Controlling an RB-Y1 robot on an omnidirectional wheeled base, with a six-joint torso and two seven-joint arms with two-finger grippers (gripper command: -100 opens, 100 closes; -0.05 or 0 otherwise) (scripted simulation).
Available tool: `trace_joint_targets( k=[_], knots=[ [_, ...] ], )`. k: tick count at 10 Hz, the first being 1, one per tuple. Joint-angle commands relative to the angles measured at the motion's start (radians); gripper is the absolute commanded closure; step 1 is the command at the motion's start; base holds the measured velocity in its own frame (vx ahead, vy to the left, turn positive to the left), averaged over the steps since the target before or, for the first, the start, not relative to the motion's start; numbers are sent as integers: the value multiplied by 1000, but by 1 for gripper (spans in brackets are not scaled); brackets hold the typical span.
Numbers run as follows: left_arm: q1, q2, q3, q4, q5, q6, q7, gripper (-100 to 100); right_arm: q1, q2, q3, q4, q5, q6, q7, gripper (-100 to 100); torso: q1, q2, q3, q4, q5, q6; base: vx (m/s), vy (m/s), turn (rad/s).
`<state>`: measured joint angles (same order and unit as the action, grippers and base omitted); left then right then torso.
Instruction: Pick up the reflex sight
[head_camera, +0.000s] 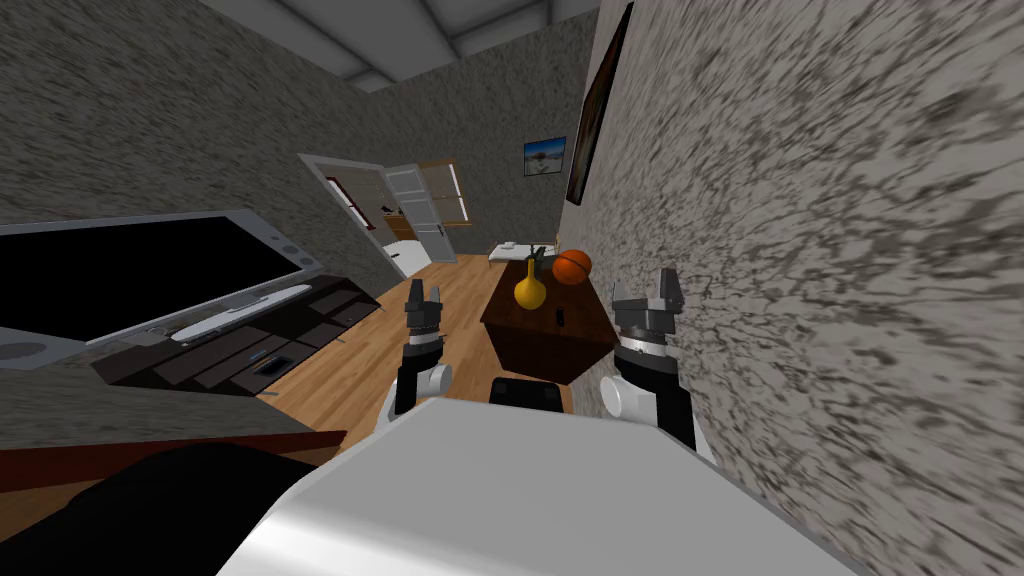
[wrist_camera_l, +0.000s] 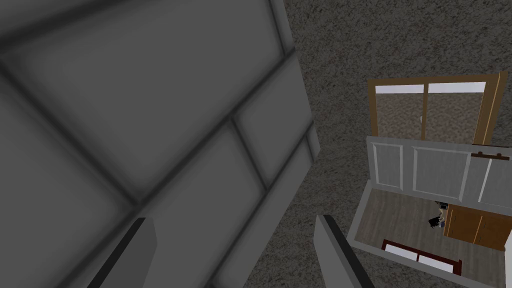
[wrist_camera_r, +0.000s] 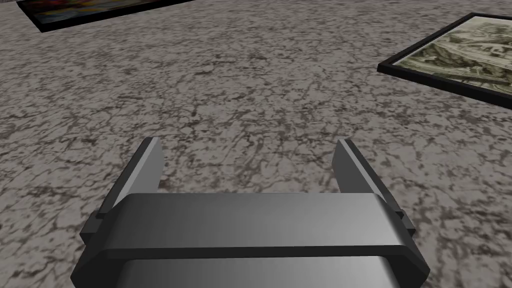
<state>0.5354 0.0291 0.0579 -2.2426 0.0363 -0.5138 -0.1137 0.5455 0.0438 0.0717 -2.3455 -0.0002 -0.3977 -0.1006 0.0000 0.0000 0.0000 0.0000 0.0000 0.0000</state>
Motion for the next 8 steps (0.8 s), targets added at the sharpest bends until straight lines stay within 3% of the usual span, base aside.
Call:
trace_joint_targets(
  k=[1, 4, 8],
  knots=[
    [0, 0, 0, 0, 0, 0, 0, 0, 9, -39, -8, 7, 15, -10, -10, -100, 0, 0, 0, 0, 0, 0, 22, 54, -21],
    [0, 0, 0, 0, 0, 0, 0, 0, 31, -107, -31, 28, 52, -34, -34, -100, 6, -2, -1, 0, 1, 0, 30, 103, -22],
    [0, 0, 0, 0, 0, 0, 0, 0, 81, -216, -84, 84, 130, -82, -90, -100, 14, -2, -1, 0, 3, 0, 30, 193, -17]
  ],
)
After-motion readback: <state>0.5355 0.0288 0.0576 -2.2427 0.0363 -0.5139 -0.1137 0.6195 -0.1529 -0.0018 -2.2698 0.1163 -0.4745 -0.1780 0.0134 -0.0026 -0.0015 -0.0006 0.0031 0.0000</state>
